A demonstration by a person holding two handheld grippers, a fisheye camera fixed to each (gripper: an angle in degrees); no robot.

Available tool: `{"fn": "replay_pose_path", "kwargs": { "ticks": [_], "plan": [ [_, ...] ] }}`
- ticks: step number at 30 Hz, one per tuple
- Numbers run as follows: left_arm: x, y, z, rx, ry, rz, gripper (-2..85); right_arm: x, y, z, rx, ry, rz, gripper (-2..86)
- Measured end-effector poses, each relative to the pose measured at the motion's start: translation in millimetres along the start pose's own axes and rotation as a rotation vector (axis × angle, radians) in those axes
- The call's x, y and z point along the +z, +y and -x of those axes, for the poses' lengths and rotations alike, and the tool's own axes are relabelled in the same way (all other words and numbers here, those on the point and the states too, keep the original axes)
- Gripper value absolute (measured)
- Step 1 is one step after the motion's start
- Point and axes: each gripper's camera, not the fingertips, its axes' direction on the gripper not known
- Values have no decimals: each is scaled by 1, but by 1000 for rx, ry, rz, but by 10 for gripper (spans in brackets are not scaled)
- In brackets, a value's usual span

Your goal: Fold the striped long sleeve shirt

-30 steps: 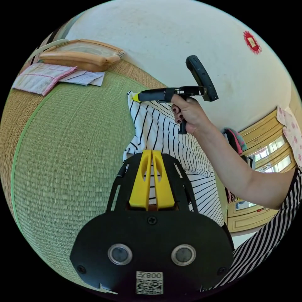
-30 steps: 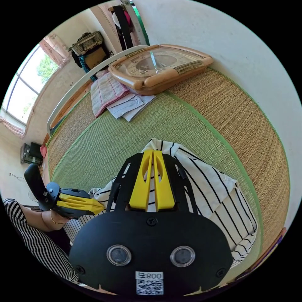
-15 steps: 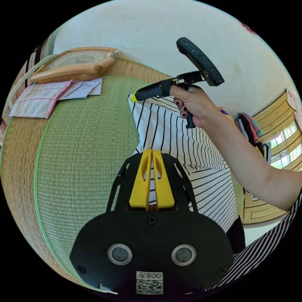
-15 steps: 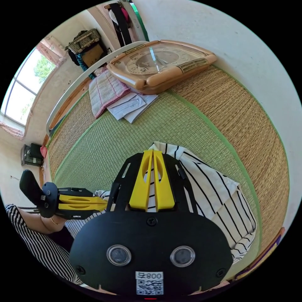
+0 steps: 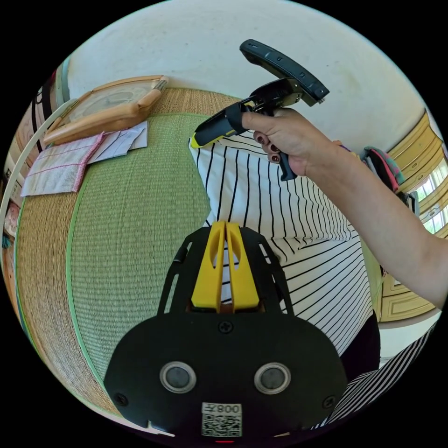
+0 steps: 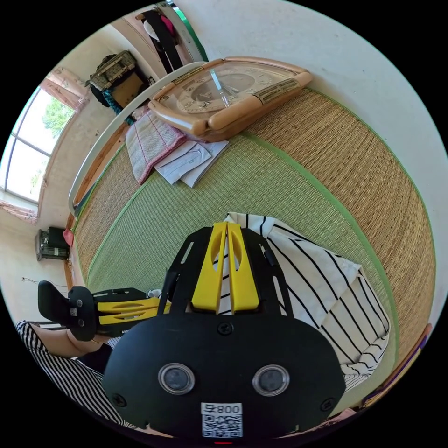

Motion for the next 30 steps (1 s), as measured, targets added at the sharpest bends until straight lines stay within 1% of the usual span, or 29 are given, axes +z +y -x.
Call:
{"fn": "replay_pose_path", "kwargs": {
  "ticks": [4,10,13,17,21,24,27,30],
  "plan": [
    [-31,-10,0,-9,-13,-16,1,0,17,-12,18,-12,-34,0],
    [-87,-17,-3,-19,-31,-80,1,-20,77,-49,84,-108,-163,2],
    [-108,-20,-8,-24,-16,-66,1,-28,132,-68,117,-154,-214,2],
    [-130,-27,-19,-28,2,-36,1,-23,237,-96,227,-226,-281,1],
    [-146,-49,-30,-11,-46,-25,2,0,324,-115,339,-248,-265,2],
    [-159,-79,-37,2,-86,-28,3,17,361,-124,372,-261,-264,2],
    [-161,-115,-44,29,-141,-8,2,35,378,-131,392,-225,-240,1],
    [-146,-144,-50,57,-240,97,1,57,388,-137,394,-192,-220,1]
  ]
}}
